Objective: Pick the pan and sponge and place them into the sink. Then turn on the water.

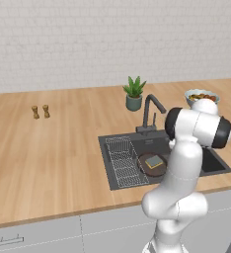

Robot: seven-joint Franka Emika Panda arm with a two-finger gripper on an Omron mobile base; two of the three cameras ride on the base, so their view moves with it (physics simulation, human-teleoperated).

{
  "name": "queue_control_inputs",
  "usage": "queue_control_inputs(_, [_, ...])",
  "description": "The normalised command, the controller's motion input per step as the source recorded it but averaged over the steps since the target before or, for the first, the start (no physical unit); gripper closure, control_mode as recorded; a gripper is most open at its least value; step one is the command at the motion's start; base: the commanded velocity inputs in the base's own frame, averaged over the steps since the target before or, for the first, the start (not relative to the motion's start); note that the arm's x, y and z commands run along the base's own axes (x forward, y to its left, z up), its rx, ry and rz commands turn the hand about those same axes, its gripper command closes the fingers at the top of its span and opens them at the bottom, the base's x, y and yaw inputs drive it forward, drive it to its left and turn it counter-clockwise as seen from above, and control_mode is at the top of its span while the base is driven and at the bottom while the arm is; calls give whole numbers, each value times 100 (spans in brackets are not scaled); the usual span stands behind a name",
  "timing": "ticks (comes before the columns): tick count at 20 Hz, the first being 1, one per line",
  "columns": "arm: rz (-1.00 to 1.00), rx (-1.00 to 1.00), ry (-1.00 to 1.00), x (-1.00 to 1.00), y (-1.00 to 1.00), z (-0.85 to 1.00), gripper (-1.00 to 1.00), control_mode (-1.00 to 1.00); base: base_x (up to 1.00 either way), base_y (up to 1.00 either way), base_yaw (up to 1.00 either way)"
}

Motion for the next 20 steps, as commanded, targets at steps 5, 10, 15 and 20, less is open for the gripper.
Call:
queue_control_inputs(5, [-11,15,-9,6,0,0,-100,-100,0,0,0])
queue_control_inputs(10, [-12,4,-18,22,5,0,-100,-100,0,0,0])
queue_control_inputs(15, [-4,1,-4,36,19,0,-100,-100,0,0,0])
queue_control_inputs(20, [-1,9,0,49,2,0,-100,-100,0,0,0])
